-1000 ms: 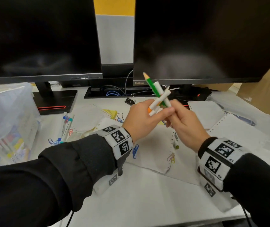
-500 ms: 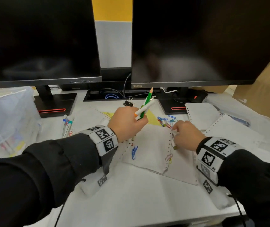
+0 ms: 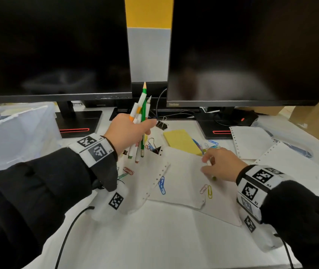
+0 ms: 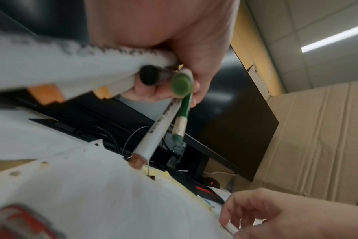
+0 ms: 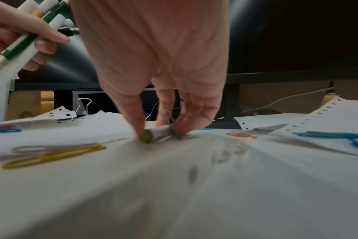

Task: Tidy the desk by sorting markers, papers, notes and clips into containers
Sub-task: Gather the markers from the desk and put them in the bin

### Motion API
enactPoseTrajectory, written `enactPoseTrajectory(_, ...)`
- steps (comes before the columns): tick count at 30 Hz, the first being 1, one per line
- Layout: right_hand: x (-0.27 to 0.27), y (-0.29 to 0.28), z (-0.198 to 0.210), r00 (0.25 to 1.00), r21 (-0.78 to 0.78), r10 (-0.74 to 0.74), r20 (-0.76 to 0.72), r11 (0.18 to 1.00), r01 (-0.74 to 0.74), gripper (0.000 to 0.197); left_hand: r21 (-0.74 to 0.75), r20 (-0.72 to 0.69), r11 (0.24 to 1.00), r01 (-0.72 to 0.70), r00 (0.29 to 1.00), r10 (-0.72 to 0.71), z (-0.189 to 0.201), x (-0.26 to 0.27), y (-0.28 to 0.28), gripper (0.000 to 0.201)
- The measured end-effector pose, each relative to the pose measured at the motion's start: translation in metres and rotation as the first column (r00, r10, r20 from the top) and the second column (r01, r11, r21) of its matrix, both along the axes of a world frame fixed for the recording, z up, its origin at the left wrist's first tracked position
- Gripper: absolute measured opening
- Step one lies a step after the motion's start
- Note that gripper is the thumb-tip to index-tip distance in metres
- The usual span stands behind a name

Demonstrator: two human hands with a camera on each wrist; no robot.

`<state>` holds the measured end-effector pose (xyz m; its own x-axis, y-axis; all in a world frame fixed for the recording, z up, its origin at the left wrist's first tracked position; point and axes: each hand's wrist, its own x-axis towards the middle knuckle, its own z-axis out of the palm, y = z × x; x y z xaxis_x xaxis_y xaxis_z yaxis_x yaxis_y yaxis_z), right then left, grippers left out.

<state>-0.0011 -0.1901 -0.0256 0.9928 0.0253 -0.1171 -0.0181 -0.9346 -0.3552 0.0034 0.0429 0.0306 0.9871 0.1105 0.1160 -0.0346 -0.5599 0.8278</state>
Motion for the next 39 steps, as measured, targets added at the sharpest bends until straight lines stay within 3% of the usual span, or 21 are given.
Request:
enactPoseTrajectory(3,-0.001,-0.001,0.001,0.991,-0.015,-0.13,-0.039,0.991,0.129,0.038,-0.072,-0.032,0.997,0.025,0.999,-0.027,0.0,-0.005,-0.003,0.034)
enactPoseTrajectory(7,-0.002,0.0,0.005,0.971,-0.153,-0.234,-0.043,0.962,0.226,0.017,-0.154,-0.152,0.984,0.085,0.982,-0.109,-0.01,-0.008,-0.004,0.041)
enactPoseTrajectory(10,-0.003,0.002,0.01,0.933,-0.17,-0.357,0.042,0.918,0.359,0.038,-0.226,-0.206,0.972,0.067,0.972,-0.115,-0.02,-0.01,-0.005,0.042)
enactPoseTrajectory(13,-0.005,0.005,0.011,0.886,-0.113,-0.414,0.21,0.89,0.442,0.041,-0.295,-0.218,0.955,0.044,0.969,-0.112,-0.023,-0.011,-0.009,0.042)
enactPoseTrajectory(15,-0.006,0.007,0.01,0.881,-0.021,-0.349,0.319,0.927,0.375,0.038,-0.391,-0.236,0.919,0.04,0.961,-0.142,-0.024,-0.011,-0.014,0.038)
enactPoseTrajectory(17,-0.008,0.013,0.012,0.89,0.167,-0.223,0.398,0.971,0.169,0.032,-0.512,-0.253,0.859,0.016,0.953,-0.168,-0.025,-0.01,-0.022,0.029)
enactPoseTrajectory(20,-0.022,0.034,0.018,0.908,0.382,-0.017,0.418,0.911,-0.158,0.028,-0.681,-0.287,0.731,-0.049,0.936,-0.205,-0.029,-0.012,-0.037,0.025)
enactPoseTrajectory(23,-0.034,0.058,0.02,0.884,0.367,0.163,0.437,0.865,-0.341,0.025,-0.778,-0.28,0.615,-0.126,0.947,-0.16,-0.033,-0.016,-0.047,0.026)
enactPoseTrajectory(26,-0.034,0.082,0.016,0.885,0.328,0.223,0.409,0.869,-0.371,0.016,-0.784,-0.29,0.575,-0.233,0.957,-0.009,-0.038,-0.018,-0.057,0.026)
enactPoseTrajectory(29,-0.031,0.095,0.014,0.93,0.449,0.15,0.336,0.842,-0.298,0.02,-0.791,-0.316,0.535,-0.297,0.947,0.06,-0.038,-0.017,-0.064,0.04)
enactPoseTrajectory(31,-0.03,0.097,0.014,0.947,0.52,0.115,0.301,0.812,-0.264,0.024,-0.803,-0.318,0.517,-0.297,0.947,0.05,-0.034,-0.017,-0.067,0.048)
enactPoseTrajectory(35,-0.025,0.095,0.014,0.961,0.476,0.145,0.235,0.845,-0.244,0.032,-0.817,-0.327,0.504,-0.279,0.945,-0.006,-0.03,-0.016,-0.065,0.064)
enactPoseTrajectory(39,-0.027,0.095,0.015,0.944,0.479,0.179,0.277,0.826,-0.297,0.038,-0.836,-0.312,0.492,-0.242,0.948,-0.064,-0.025,-0.016,-0.063,0.066)
